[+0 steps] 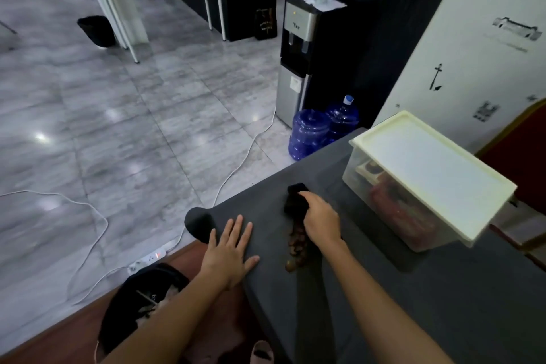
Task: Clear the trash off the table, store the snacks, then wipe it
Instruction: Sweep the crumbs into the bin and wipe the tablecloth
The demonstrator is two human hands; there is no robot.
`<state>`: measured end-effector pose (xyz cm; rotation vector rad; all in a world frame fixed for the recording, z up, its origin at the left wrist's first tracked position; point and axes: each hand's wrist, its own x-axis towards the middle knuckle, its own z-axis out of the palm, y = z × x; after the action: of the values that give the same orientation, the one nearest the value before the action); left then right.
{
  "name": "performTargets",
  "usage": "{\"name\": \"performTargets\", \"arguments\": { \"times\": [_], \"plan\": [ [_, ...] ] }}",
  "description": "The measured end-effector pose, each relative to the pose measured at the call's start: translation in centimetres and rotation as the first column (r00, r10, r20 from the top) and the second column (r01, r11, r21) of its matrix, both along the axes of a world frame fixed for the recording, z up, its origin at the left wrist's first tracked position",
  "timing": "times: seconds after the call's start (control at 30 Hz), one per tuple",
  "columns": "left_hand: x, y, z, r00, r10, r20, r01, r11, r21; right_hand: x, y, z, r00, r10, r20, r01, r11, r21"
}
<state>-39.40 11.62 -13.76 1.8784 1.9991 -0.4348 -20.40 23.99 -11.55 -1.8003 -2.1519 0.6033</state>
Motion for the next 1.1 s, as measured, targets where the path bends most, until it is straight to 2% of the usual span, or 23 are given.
{"name": "performTargets", "arguments": {
  "times": [0.17,0.27,0.37,0.43,0.5,0.57,0.63,0.7,0.87,0.93,0.97,1.03,1.1],
  "plan": [
    [0.1,-0.2,0.4,1.0,0.011,0.015,-0.011,1.0,-0.008,-0.3,-4.7,-0.2,0.966,0.256,-0.031,-0.257,0.964,-0.07],
    [0.1,0.0,1.4,1.0,-0.012,0.028,0.012,1.0,-0.015,1.9,-4.2,1.7,0.972,0.155,-0.177,-0.184,0.969,-0.162],
    [-0.1,-0.3,2.4,0.998,-0.033,0.044,0.034,0.999,-0.027,4.6,-4.1,4.2,0.978,-0.053,-0.201,0.029,0.992,-0.122],
    [-0.2,-0.8,2.4,0.998,-0.032,0.05,0.034,0.999,-0.032,6.7,-4.6,4.6,0.978,-0.169,-0.122,0.162,0.985,-0.063],
    [-0.4,-1.4,2.2,0.997,-0.038,0.063,0.039,0.999,-0.008,8.6,-6.0,4.7,0.966,-0.256,0.032,0.256,0.967,0.001],
    [-0.6,-2.0,1.9,0.995,-0.049,0.083,0.049,0.999,0.012,10.3,-7.9,3.8,0.931,-0.253,0.263,0.259,0.966,0.014],
    [-0.9,-2.6,1.7,0.993,-0.062,0.099,0.06,0.998,0.017,11.0,-10.3,2.3,0.882,-0.168,0.441,0.236,0.966,-0.103],
    [-1.4,-3.1,1.4,0.99,-0.085,0.109,0.083,0.996,0.024,10.5,-12.7,0.8,0.866,-0.098,0.49,0.24,0.942,-0.236],
    [-4.0,-4.6,1.7,0.977,-0.147,0.155,0.141,0.989,0.049,8.4,-11.8,1.9,0.835,-0.105,0.539,0.356,0.851,-0.385],
    [-5.7,-5.9,1.1,0.981,-0.12,0.152,0.115,0.993,0.041,6.1,-10.6,3.5,0.845,-0.174,0.505,0.396,0.839,-0.373],
    [-6.7,-6.7,0.5,0.984,-0.081,0.157,0.078,0.997,0.024,4.3,-10.2,4.0,0.86,-0.197,0.471,0.379,0.864,-0.332],
    [-9.3,-8.5,-0.8,0.985,0.018,0.17,-0.015,1.0,-0.02,-0.2,-10.0,4.4,0.906,-0.168,0.389,0.262,0.944,-0.201],
    [-12.2,-10.6,-2.3,0.983,0.103,0.151,-0.096,0.994,-0.053,-5.2,-10.7,4.3,0.962,-0.062,0.267,0.087,0.993,-0.081]
  ]
}}
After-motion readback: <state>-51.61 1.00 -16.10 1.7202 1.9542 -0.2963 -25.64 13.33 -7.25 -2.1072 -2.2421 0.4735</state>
